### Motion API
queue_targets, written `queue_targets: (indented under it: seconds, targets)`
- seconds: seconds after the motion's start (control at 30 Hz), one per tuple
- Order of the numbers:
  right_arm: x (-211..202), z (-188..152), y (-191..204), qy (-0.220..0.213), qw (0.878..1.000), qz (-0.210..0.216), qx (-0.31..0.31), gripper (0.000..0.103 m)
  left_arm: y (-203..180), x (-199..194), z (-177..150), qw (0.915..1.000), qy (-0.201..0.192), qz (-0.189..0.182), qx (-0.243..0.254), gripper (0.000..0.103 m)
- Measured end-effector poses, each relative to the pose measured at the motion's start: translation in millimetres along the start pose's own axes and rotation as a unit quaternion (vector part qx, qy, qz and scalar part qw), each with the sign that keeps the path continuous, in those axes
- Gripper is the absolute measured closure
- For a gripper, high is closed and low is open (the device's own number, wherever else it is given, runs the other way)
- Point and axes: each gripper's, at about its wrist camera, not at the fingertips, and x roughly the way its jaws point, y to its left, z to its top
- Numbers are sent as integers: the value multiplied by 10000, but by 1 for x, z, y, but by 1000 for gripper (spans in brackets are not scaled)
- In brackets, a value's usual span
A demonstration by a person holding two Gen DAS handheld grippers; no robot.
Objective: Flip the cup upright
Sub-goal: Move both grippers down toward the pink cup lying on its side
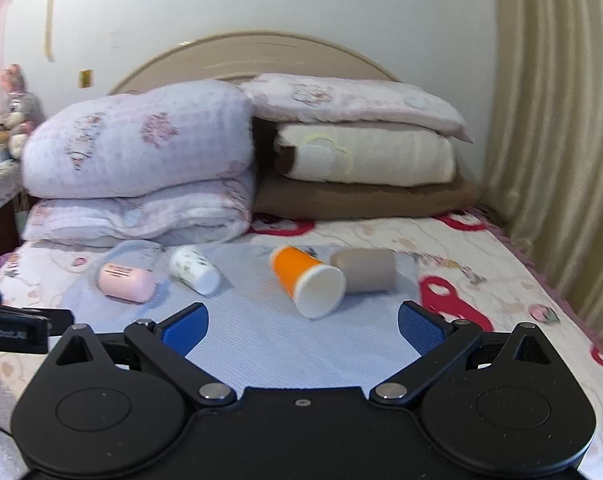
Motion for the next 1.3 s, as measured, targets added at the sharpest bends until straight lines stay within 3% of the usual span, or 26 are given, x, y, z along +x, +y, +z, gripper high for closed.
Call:
queue_targets:
  seconds: [0.2,0.4,0.53,0.63,0.77,0.93,1.07,1.2,1.3]
  targets:
    - [24,37,2,-106,9938,1009,-453,1,16,15,38,10000,31,-40,72,0]
    - [76,81,30,264,9721,2045,-1116,2,60,61,92,9982,410,-138,-421,0]
    - [102,97,76,361,9464,2478,-2041,2,88,101,116,9938,597,-75,-930,0]
    - [127,99,116,475,9162,2932,-2690,2,104,134,119,9863,882,-231,-1373,0]
    - [162,94,159,570,8833,3212,-3367,6,123,177,104,9698,1149,-582,-2070,2]
    - [210,79,199,914,8570,3457,-3710,12,149,213,80,9528,1282,-723,-2656,3]
    - [246,58,224,1020,8436,3486,-3954,19,167,230,71,9435,1150,-875,-2981,3]
    - [280,41,242,1142,8342,3283,-4282,27,184,260,60,9265,1252,-1012,-3400,8]
    - [305,36,254,1319,8301,3152,-4407,32,184,271,59,9247,1275,-1008,-3442,10]
